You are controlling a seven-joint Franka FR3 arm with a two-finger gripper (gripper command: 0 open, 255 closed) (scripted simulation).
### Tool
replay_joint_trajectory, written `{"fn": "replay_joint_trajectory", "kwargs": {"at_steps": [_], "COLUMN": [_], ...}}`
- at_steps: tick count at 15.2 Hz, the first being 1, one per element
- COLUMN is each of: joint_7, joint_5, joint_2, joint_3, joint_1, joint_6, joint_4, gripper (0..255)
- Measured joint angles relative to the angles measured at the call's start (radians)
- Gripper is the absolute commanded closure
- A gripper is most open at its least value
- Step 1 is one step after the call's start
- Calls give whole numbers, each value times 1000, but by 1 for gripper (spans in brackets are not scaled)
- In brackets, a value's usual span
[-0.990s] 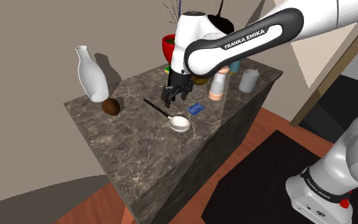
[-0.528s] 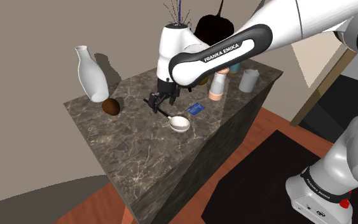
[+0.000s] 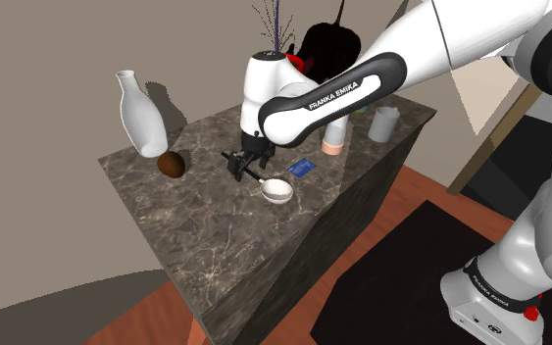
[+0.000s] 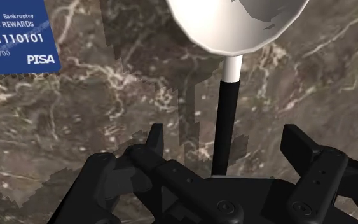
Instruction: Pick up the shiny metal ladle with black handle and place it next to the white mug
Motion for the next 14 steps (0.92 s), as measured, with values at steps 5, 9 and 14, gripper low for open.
{"fn": "replay_joint_trajectory", "kwargs": {"at_steps": [5, 9, 14], "joint_7": [0, 0, 1], "joint_5": [0, -1, -1], "joint_2": [1, 0, 0], "joint_3": [0, -1, -1], "joint_1": [0, -1, 0], "joint_6": [1, 1, 1], "joint_4": [0, 1, 1], "gripper": [255, 255, 255]}}
